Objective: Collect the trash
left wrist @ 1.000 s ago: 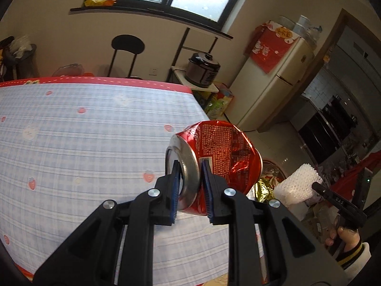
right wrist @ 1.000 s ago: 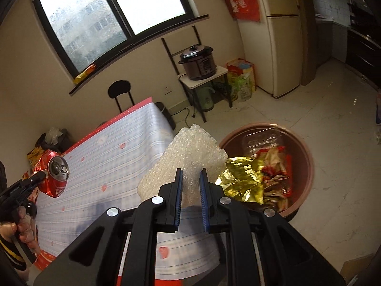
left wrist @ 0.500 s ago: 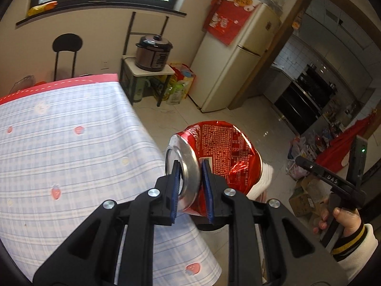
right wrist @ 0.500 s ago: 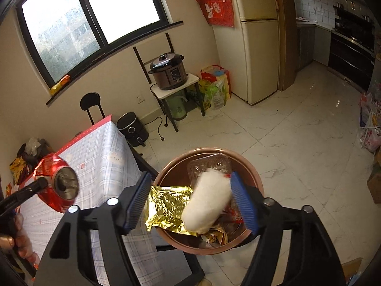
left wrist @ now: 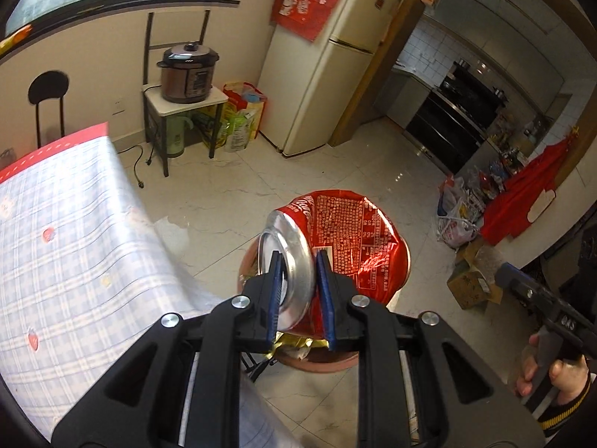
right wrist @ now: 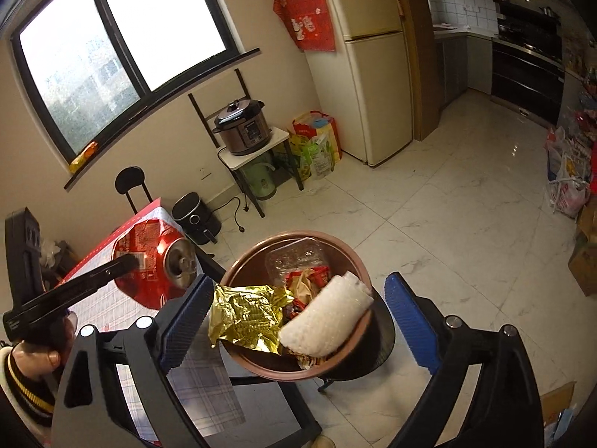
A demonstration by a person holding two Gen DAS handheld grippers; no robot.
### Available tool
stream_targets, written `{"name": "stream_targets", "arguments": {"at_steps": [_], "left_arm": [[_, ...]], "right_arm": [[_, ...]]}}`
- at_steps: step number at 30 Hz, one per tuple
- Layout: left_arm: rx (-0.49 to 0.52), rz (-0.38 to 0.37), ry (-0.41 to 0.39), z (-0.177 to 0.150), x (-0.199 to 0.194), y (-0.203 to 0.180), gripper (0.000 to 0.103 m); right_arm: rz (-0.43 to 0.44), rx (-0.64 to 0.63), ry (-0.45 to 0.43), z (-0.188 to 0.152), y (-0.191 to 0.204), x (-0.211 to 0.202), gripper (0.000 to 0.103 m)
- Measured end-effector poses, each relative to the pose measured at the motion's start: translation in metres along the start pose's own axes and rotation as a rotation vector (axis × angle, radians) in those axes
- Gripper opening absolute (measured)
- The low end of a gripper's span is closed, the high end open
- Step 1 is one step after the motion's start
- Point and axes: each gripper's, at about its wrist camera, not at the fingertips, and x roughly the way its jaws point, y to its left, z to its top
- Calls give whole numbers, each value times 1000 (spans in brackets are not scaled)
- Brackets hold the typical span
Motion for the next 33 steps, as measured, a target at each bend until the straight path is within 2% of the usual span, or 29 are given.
{"name": "stream_targets", "arguments": {"at_steps": [1, 3, 4, 6, 8, 13, 14, 18, 26, 33], "left_arm": [[14, -17, -5, 3, 4, -6, 30], [28, -55, -17, 9, 6, -11, 78], [28, -64, -34, 13, 4, -13, 83], [42, -65, -70, 18, -5, -15, 85], [63, -59, -83, 22, -14, -17, 85], [94, -24, -96, 14, -45, -5, 90], [98, -19, -94, 13, -51, -2, 93], [112, 7, -100, 0, -84, 14, 94], [134, 41, -142, -21, -164, 44, 96], [180, 71, -212, -41, -243, 64, 97]], "right_arm": [[-4, 9, 2, -1, -4, -1, 91], [-7, 24, 5, -4, -7, -3, 91], [-8, 30, 6, -4, -8, -3, 91], [-10, 36, 8, -6, -10, -4, 92], [-19, 36, 13, -7, -8, -5, 98], [-59, 10, 24, -11, 9, -9, 98], [-68, 6, 22, -13, 14, -11, 98], [-94, -2, 5, -19, 35, -23, 98], [-129, -62, -29, -37, 99, -63, 98], [-183, -118, -78, -51, 160, -106, 98]]}}
